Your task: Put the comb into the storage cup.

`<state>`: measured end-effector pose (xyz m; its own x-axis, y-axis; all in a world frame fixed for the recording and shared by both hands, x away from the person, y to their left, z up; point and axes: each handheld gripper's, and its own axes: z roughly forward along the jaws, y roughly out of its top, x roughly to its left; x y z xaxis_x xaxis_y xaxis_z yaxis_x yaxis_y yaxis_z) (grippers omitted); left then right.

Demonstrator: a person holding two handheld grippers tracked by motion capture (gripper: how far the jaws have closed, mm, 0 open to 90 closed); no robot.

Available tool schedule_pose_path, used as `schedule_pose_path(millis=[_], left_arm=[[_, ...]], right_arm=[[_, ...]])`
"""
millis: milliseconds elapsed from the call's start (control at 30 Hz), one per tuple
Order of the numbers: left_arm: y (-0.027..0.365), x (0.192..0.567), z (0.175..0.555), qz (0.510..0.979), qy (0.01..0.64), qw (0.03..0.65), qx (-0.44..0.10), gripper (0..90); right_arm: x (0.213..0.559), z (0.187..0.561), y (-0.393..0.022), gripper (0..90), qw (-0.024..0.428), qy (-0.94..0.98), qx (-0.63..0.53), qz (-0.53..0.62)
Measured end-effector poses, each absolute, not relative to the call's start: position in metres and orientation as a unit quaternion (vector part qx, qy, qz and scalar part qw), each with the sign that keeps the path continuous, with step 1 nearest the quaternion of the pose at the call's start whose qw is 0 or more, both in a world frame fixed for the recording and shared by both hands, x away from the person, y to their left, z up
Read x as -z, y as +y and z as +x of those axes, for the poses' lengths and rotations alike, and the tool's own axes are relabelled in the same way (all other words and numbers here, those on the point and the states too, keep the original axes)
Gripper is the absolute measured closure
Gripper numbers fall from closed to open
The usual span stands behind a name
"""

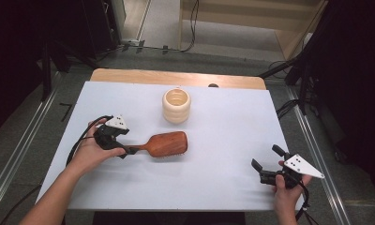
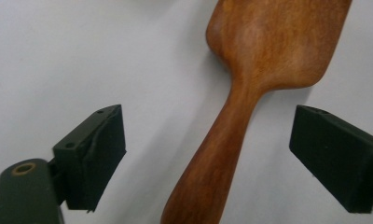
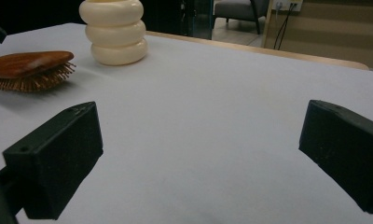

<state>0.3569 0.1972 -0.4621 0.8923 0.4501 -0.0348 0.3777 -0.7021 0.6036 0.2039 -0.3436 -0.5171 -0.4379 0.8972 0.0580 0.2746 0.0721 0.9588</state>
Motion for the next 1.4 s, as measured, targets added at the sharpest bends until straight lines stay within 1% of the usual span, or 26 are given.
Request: schedule_pose_path(millis=[100,167,200,233,333,367,400,467,500,600,667,733,767,833,967,1100,1367,1400], left_arm=[[0.191,0.462,0.355,0.926,0.207,0.313,-0.046,10.0],[0.185,0.464,0.354,0.936,0.190,0.294,-0.039,10.5],[0.182,0.464,0.354,0.939,0.185,0.287,-0.038,13.8],[0.182,0.464,0.354,0.939,0.185,0.287,-0.038,15.1],[0.177,0.467,0.354,0.945,0.175,0.274,-0.038,16.4],[0.172,0.470,0.354,0.949,0.170,0.264,-0.039,21.3],[0.170,0.471,0.354,0.951,0.167,0.257,-0.040,22.9],[0.169,0.471,0.355,0.953,0.164,0.252,-0.040,23.8],[0.166,0.473,0.355,0.955,0.160,0.246,-0.038,26.8],[0.163,0.473,0.356,0.955,0.161,0.245,-0.037,27.3],[0.161,0.474,0.357,0.956,0.160,0.242,-0.034,31.8],[0.158,0.475,0.357,0.958,0.154,0.238,-0.031,35.2],[0.157,0.475,0.357,0.959,0.153,0.238,-0.029,35.2],[0.154,0.475,0.358,0.960,0.151,0.233,-0.028,39.4],[0.149,0.477,0.362,0.966,0.156,0.204,-0.038,48.2],[0.148,0.477,0.363,0.966,0.157,0.201,-0.040,53.5],[0.142,0.476,0.364,0.970,0.149,0.185,-0.040,54.9],[0.140,0.475,0.364,0.973,0.139,0.179,-0.039,56.8]], right_arm=[[0.517,0.204,-0.344,0.0,0.298,0.669,-0.521,0.438],[0.517,0.204,-0.344,0.0,0.299,0.669,-0.522,0.438],[0.517,0.204,-0.344,0.0,0.298,0.669,-0.522,0.438],[0.517,0.204,-0.344,0.0,0.298,0.669,-0.522,0.438],[0.517,0.204,-0.344,0.0,0.298,0.669,-0.521,0.438],[0.517,0.204,-0.344,0.0,0.299,0.669,-0.521,0.438],[0.517,0.204,-0.344,0.0,0.298,0.669,-0.521,0.438],[0.517,0.204,-0.344,0.0,0.299,0.669,-0.521,0.438],[0.517,0.204,-0.344,0.0,0.299,0.669,-0.521,0.438],[0.517,0.204,-0.344,0.0,0.299,0.668,-0.521,0.438],[0.517,0.204,-0.344,0.0,0.299,0.669,-0.521,0.438],[0.517,0.204,-0.344,0.0,0.299,0.669,-0.521,0.438],[0.517,0.204,-0.344,0.0,0.299,0.669,-0.521,0.438],[0.517,0.204,-0.344,0.0,0.298,0.668,-0.522,0.438],[0.517,0.204,-0.344,0.0,0.298,0.669,-0.522,0.438],[0.517,0.204,-0.344,0.0,0.299,0.668,-0.522,0.437],[0.517,0.204,-0.344,0.0,0.298,0.669,-0.521,0.438],[0.517,0.204,-0.344,0.0,0.299,0.669,-0.521,0.438]])
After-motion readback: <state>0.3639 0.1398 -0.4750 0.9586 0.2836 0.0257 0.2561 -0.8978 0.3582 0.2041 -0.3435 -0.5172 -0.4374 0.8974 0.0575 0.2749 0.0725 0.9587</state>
